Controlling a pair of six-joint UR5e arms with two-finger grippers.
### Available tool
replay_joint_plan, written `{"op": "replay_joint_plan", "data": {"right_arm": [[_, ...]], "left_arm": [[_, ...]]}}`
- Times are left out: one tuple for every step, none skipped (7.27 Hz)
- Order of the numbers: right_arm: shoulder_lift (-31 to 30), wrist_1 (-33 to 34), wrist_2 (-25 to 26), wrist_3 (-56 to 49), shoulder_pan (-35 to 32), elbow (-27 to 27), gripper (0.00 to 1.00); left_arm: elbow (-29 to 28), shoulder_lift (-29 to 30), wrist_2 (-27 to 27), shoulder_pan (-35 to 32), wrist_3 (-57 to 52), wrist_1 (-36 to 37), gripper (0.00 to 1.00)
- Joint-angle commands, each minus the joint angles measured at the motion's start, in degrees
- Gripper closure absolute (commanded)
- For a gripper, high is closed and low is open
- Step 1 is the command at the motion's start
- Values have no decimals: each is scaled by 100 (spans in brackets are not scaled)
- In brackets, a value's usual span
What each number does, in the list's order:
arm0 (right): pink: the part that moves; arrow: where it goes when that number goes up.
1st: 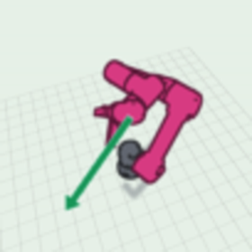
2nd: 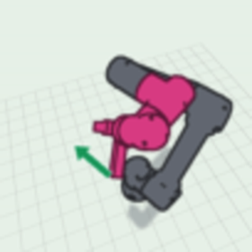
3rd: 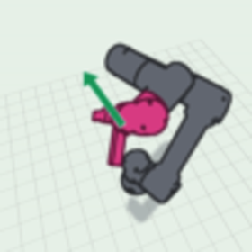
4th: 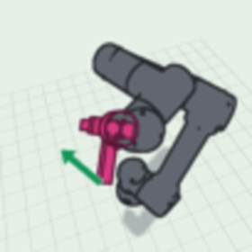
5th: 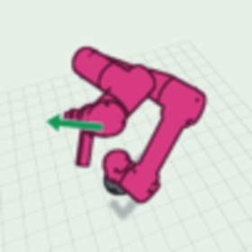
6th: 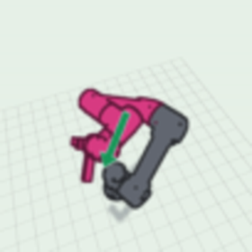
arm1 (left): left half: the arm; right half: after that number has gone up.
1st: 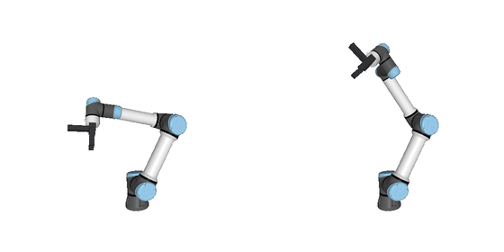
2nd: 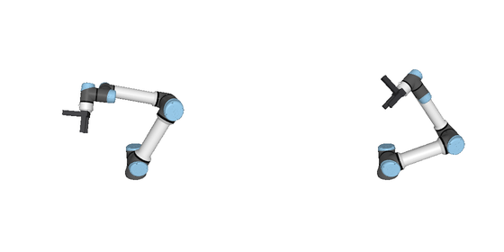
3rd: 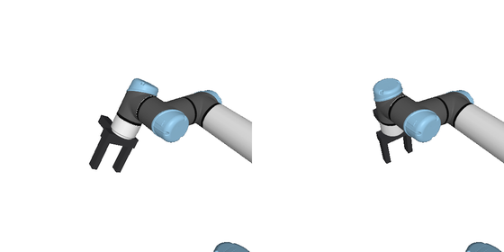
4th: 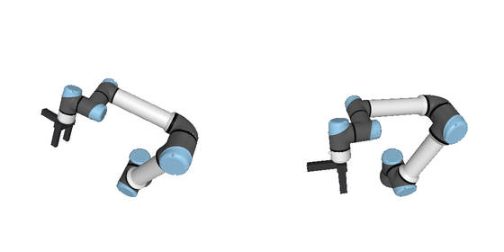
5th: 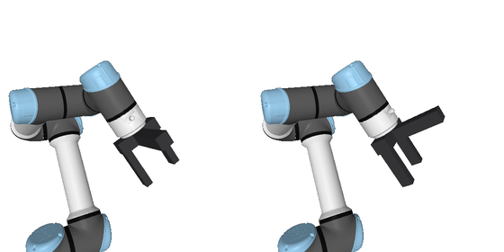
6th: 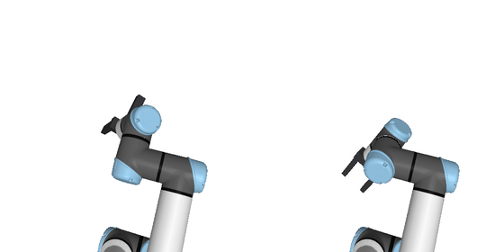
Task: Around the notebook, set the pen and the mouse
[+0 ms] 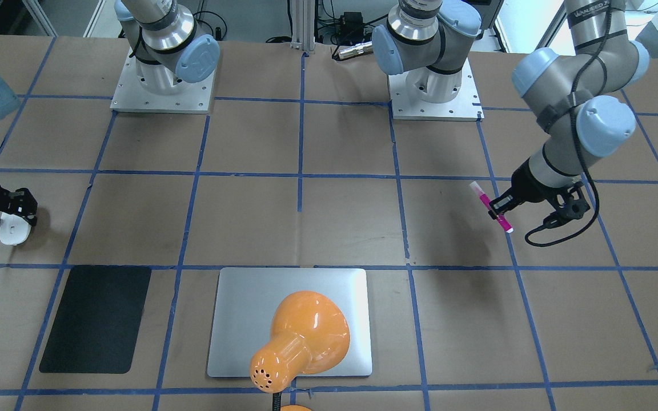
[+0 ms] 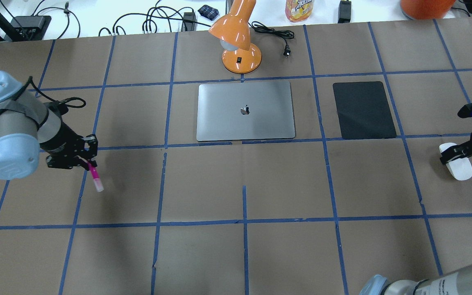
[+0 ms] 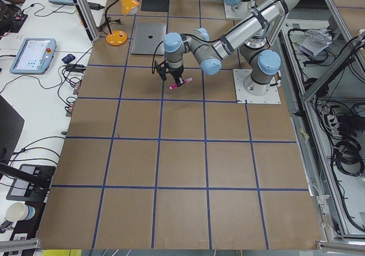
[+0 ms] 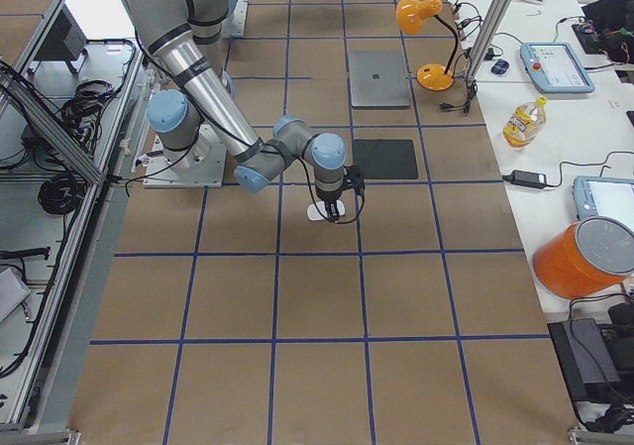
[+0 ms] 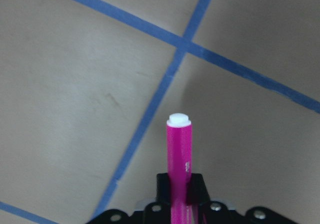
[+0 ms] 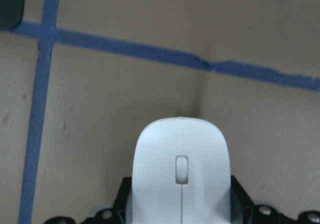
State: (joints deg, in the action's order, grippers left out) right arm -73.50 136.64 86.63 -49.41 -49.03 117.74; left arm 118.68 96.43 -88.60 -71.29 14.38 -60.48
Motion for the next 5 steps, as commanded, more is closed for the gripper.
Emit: {"op": "replay_joint_plan", "data": {"right_arm": [[-33, -400, -41, 1394, -656, -766, 50], [124, -550, -67, 2191, -1096, -1014, 50], [412, -551, -67, 2808, -1648, -1329, 50], [789, -560, -50, 3319, -2132, -1628, 51], [1037, -534, -67, 3742, -2433, -1666, 51]], "left_arm": [[50, 112, 89, -1582, 2953, 97, 100], [42, 209, 97, -2295, 3966, 229, 100], [42, 384, 254, -2815, 4873, 717, 100], [42, 594, 934, -3081, 6030, 1305, 100], [-2, 849, 1237, -3162, 7243, 1859, 100]]}}
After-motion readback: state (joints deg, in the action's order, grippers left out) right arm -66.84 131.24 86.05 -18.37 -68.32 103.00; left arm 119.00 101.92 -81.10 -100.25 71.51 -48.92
